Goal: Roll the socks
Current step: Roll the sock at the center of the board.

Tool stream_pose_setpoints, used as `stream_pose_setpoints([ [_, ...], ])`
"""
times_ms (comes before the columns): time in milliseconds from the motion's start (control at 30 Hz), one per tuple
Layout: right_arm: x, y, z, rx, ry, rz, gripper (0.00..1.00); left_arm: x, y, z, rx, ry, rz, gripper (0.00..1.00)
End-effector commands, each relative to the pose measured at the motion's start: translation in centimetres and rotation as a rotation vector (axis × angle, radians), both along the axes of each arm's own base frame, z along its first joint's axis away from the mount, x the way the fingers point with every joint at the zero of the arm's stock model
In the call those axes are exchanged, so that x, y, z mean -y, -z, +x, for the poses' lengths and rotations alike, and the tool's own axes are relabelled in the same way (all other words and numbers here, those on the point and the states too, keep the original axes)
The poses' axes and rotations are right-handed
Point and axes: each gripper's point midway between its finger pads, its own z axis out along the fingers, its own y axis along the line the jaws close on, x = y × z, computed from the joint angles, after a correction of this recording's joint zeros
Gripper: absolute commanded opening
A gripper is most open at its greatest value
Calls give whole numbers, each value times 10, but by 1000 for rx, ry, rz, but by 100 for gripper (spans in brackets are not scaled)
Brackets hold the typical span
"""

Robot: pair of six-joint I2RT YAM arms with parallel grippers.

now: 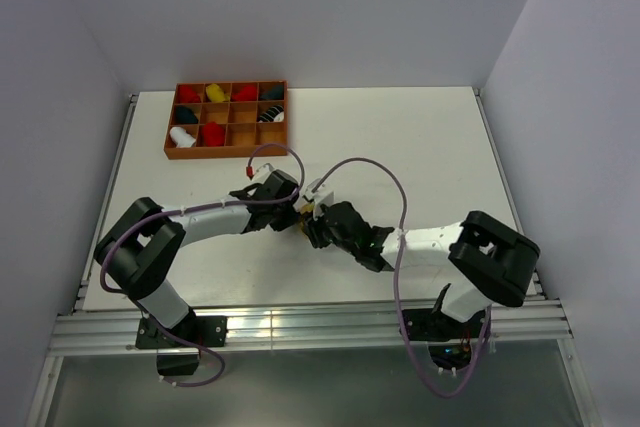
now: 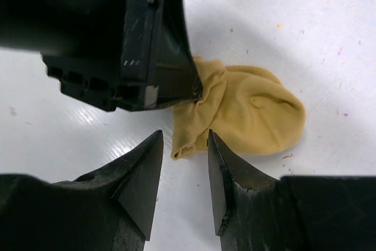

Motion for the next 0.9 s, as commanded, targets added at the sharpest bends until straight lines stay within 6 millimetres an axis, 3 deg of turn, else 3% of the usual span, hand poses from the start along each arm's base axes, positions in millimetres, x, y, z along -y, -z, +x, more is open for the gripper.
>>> stream_pose_setpoints([
  [0, -11, -5, 10, 121, 24, -60, 44, 6, -17, 3, 24, 18, 0, 4],
  [167, -23, 6, 8, 157, 15, -114, 47, 8, -16, 0, 14, 20, -7, 4],
  [500, -22, 22, 19, 205, 80, -179, 46, 14, -15, -4, 0, 27, -35, 4],
  [600, -23, 28, 18, 198, 71, -188, 34, 14, -12, -5, -7, 26, -37, 5],
  [633, -22, 29, 17, 197, 68, -188, 21, 14, -13, -5, -6, 24, -38, 5],
  [733, -22, 28, 14, 180, 59, -182, 0, 13, -15, -4, 5, 19, -42, 18],
  [867, -22, 34, 4, 70, -1, -155, 0, 6, -28, 0, 54, -14, -49, 39],
])
